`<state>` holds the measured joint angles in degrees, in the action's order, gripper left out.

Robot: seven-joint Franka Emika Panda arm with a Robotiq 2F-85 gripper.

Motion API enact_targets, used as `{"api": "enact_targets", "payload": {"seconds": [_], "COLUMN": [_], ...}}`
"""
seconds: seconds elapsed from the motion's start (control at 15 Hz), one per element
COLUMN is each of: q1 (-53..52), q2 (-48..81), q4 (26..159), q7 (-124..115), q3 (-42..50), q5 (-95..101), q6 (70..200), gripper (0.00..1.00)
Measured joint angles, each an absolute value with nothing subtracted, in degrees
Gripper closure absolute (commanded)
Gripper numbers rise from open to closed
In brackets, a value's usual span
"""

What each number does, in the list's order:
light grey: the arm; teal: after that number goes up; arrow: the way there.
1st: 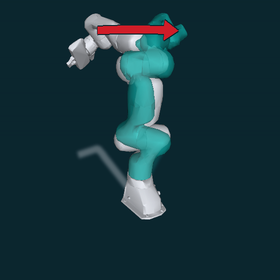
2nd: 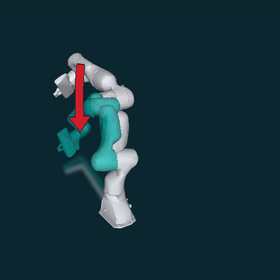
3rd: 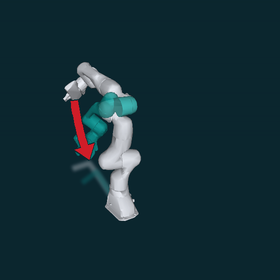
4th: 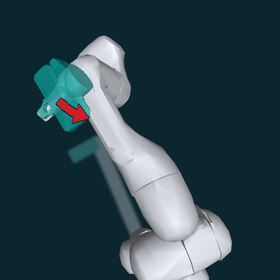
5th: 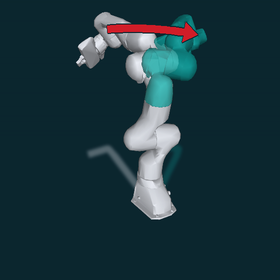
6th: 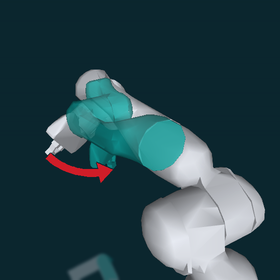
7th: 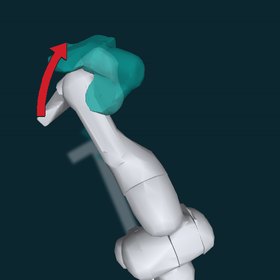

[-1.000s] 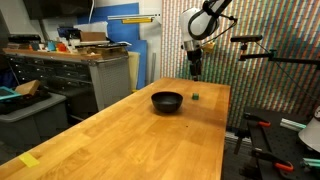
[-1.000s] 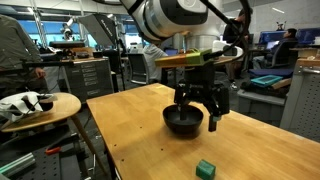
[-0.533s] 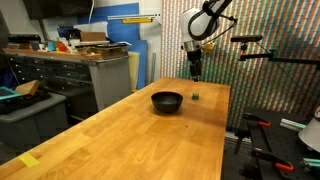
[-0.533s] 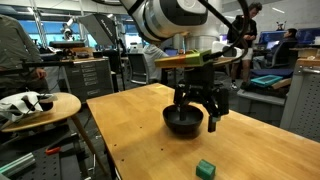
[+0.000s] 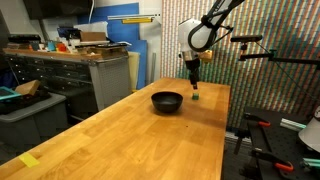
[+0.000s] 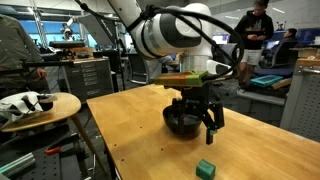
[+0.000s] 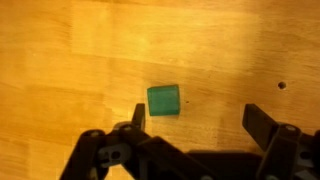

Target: Place the green block in the bowl

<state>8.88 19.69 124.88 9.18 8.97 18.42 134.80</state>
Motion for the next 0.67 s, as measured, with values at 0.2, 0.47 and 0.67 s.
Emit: {"api": "enact_targets", "payload": {"seconds": [0.2,0.47,0.67], "q1": [8.9,9.6,10.5], "q2": [22.3,25.5,28.0], "q4": [124.3,122.2,119.8], "q7": [9.4,10.0,10.5], "q3": [9.0,9.0,9.0], "q5": [18.8,18.7,18.3], "q6": [135.6,135.6,135.6], "gripper": [0.00,0.00,0.00]}}
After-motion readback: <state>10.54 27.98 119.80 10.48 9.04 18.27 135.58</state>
